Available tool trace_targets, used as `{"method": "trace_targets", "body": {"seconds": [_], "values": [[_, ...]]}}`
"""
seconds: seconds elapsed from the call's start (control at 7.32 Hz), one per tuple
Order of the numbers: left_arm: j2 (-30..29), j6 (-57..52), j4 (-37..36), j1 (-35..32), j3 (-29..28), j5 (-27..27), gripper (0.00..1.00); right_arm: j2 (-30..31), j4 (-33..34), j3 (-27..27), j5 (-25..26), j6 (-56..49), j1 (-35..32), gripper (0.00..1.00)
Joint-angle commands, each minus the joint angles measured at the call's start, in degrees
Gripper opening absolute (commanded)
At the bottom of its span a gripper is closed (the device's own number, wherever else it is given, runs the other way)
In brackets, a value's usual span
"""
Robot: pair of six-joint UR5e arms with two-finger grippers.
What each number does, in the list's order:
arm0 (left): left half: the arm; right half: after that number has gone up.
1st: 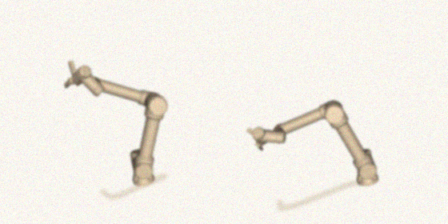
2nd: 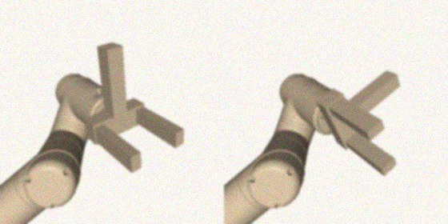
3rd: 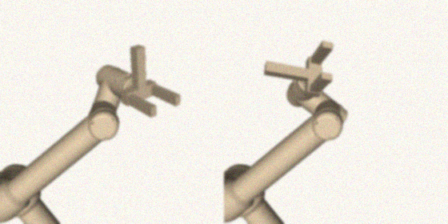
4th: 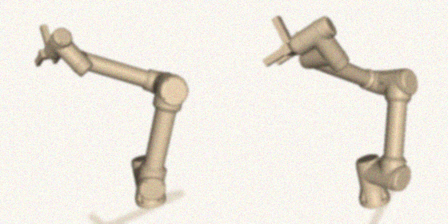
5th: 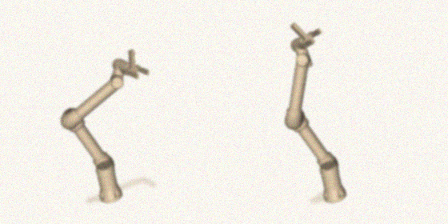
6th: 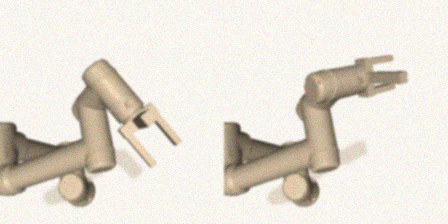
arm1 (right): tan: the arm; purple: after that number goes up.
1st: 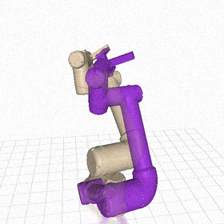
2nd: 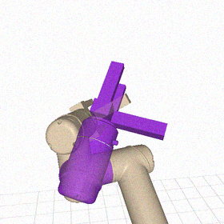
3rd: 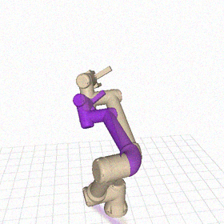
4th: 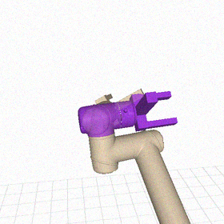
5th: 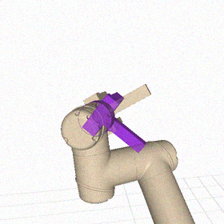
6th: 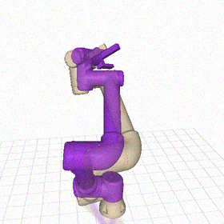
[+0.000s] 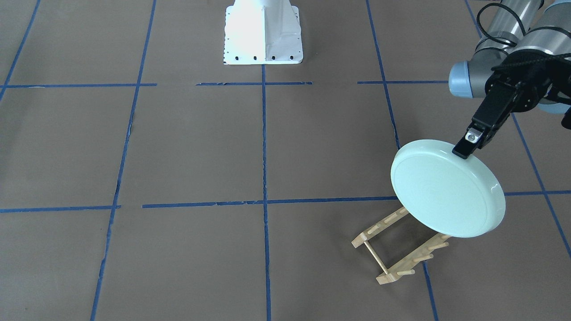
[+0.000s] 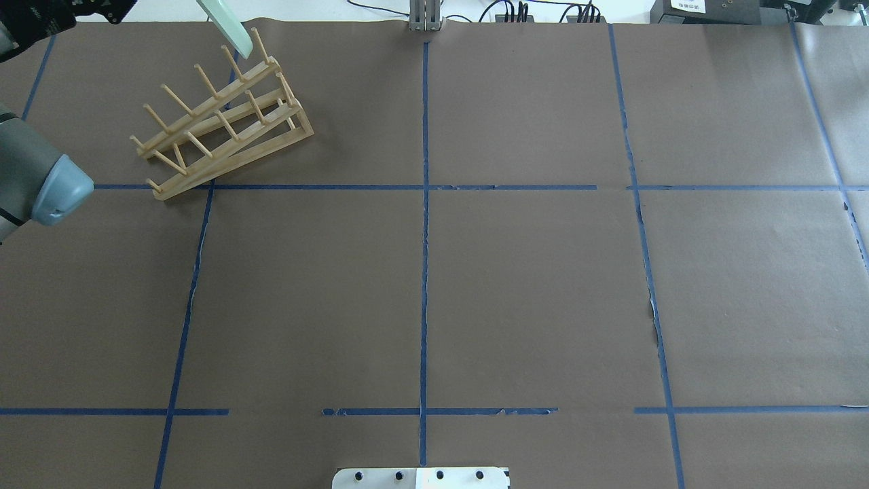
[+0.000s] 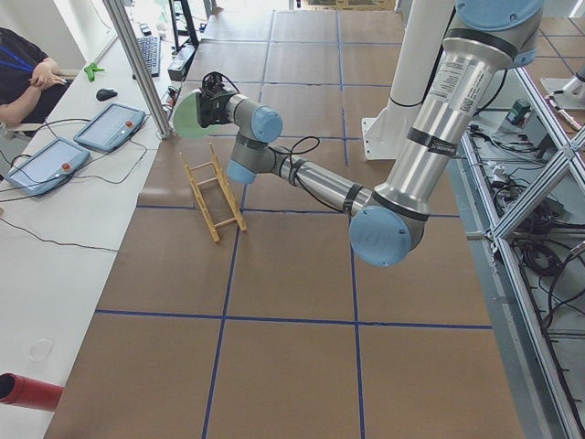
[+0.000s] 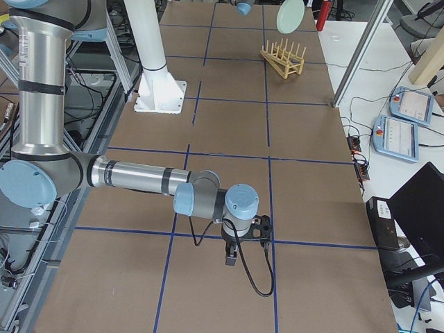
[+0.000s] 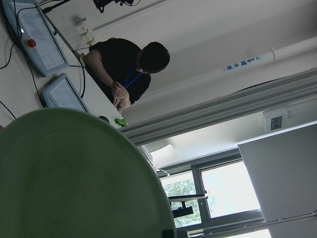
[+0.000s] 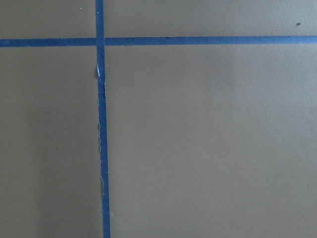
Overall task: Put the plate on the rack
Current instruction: 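Lower the upright plate with the left gripper into the rack slots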
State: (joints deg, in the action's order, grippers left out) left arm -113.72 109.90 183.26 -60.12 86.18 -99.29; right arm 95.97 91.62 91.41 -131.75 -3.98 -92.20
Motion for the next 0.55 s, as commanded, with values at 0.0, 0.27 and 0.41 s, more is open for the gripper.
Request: {"method": "trace_targets", "body": {"seconds": [0.0, 0.27, 0.41], "values": [[-2.1, -0.1, 2.0, 1.4, -5.6, 2.7, 0.0, 0.0, 0.0, 0.0, 0.0, -0.1, 0.0, 1.0], [-2.1, -0.6, 2.0, 2.1, -6.5, 2.6, 0.0, 0.0, 0.0, 0.0, 0.0, -0.1, 0.0, 1.0], [-1.7, -0.7, 2.1, 2.7, -6.5, 2.6, 0.0, 0.0, 0.0, 0.0, 0.0, -0.1, 0.0, 1.0]]}}
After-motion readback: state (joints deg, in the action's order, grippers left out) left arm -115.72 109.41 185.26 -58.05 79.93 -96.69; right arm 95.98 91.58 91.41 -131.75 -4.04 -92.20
